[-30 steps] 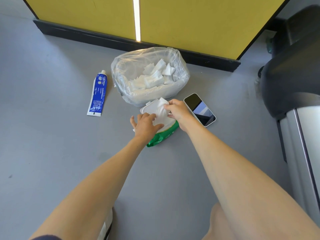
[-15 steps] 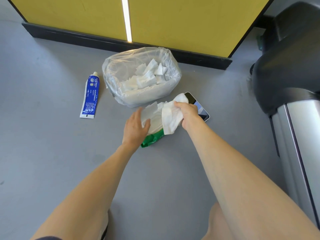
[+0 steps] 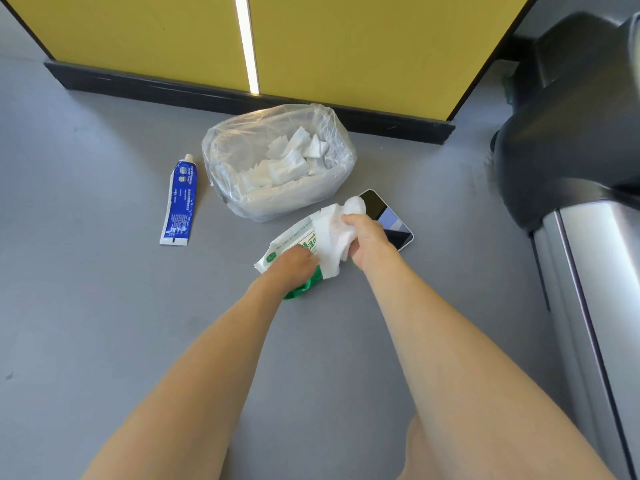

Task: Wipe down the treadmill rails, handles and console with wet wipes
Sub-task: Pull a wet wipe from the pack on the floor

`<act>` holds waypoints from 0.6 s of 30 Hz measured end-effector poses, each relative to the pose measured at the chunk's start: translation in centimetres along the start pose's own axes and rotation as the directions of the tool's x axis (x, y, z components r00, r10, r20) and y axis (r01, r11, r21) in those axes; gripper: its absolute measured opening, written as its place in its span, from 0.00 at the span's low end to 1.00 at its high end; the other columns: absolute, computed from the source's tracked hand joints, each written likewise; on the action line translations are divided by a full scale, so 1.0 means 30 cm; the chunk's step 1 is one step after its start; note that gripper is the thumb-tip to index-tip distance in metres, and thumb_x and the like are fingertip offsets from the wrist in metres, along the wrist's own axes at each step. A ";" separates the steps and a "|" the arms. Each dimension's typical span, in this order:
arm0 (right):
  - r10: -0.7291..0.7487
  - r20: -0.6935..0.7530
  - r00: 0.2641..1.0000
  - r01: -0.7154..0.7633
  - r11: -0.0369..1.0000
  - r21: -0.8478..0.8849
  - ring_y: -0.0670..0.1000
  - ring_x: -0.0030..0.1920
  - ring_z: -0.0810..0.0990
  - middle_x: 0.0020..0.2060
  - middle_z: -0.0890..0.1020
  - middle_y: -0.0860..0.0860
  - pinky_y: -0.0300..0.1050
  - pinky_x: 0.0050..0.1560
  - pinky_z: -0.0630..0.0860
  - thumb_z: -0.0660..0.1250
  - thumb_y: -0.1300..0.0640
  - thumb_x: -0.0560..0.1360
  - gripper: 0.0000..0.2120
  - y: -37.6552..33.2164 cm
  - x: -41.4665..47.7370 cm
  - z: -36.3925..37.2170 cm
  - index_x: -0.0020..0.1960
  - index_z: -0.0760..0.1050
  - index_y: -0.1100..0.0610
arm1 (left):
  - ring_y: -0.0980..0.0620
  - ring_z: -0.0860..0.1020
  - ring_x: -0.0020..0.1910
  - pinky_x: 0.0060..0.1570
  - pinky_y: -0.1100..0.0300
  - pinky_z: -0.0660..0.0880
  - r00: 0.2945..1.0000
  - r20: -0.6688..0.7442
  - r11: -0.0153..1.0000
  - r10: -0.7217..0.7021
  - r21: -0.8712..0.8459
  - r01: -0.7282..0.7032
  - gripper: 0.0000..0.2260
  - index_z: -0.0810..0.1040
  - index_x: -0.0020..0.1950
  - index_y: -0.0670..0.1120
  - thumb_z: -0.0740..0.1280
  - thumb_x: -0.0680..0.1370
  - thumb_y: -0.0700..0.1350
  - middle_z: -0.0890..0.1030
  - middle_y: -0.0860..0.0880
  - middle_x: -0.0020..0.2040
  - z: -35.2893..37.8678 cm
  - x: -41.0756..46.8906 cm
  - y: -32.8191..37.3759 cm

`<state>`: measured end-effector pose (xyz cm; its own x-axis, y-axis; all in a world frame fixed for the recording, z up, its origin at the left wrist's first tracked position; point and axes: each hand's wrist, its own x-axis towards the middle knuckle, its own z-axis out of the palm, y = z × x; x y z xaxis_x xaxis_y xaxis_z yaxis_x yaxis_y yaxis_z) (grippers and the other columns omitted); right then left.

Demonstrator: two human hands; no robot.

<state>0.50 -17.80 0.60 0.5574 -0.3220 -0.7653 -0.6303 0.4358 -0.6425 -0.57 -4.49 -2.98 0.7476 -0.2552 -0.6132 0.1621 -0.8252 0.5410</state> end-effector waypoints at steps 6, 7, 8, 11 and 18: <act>0.057 0.126 0.990 -0.087 0.965 0.248 0.53 0.42 0.81 0.48 0.81 0.58 0.43 0.36 0.78 0.64 0.66 0.76 0.12 -0.091 -0.198 0.066 0.59 0.75 0.64 | 0.46 0.80 0.45 0.46 0.56 0.75 0.997 0.071 0.548 -0.042 -0.833 0.082 0.17 0.78 0.52 0.43 0.63 0.79 0.57 0.82 0.45 0.44 -0.256 -0.137 0.171; 0.060 0.146 0.987 -0.096 0.962 0.255 0.52 0.40 0.81 0.45 0.81 0.57 0.42 0.35 0.78 0.64 0.66 0.76 0.08 -0.135 -0.259 0.072 0.54 0.76 0.64 | 0.46 0.79 0.45 0.45 0.57 0.75 0.997 0.032 0.578 -0.066 -0.813 0.064 0.12 0.79 0.49 0.42 0.68 0.77 0.51 0.82 0.46 0.44 -0.305 -0.182 0.210; 0.071 0.158 0.985 -0.111 0.958 0.264 0.52 0.38 0.80 0.43 0.81 0.57 0.42 0.35 0.78 0.64 0.67 0.75 0.06 -0.184 -0.326 0.073 0.52 0.76 0.64 | 0.47 0.78 0.44 0.45 0.59 0.74 0.994 0.006 0.588 -0.105 -0.806 0.067 0.07 0.79 0.47 0.42 0.71 0.76 0.46 0.81 0.46 0.44 -0.358 -0.228 0.250; 0.073 0.201 0.977 -0.124 0.959 0.254 0.54 0.41 0.81 0.45 0.81 0.58 0.45 0.41 0.78 0.65 0.67 0.75 0.11 -0.358 -0.547 0.060 0.56 0.76 0.64 | 0.49 0.77 0.44 0.42 0.59 0.74 0.989 0.017 0.550 -0.150 -0.829 0.098 0.03 0.76 0.46 0.43 0.69 0.76 0.39 0.80 0.47 0.45 -0.540 -0.378 0.391; 0.039 0.199 0.979 -0.052 0.997 0.064 0.58 0.52 0.80 0.53 0.81 0.56 0.60 0.60 0.74 0.67 0.71 0.73 0.21 -0.855 -1.124 -0.058 0.62 0.72 0.56 | 0.45 0.80 0.46 0.41 0.55 0.79 0.978 0.168 0.439 0.125 -0.893 0.097 0.11 0.76 0.54 0.41 0.65 0.72 0.35 0.80 0.41 0.50 -0.977 -0.851 0.792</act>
<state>-3.07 -19.58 42.83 0.6288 -0.1317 -0.7663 -0.6228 0.5048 -0.5978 3.07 -2.81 42.40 0.6434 -0.4373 -0.6283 0.7189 0.0631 0.6922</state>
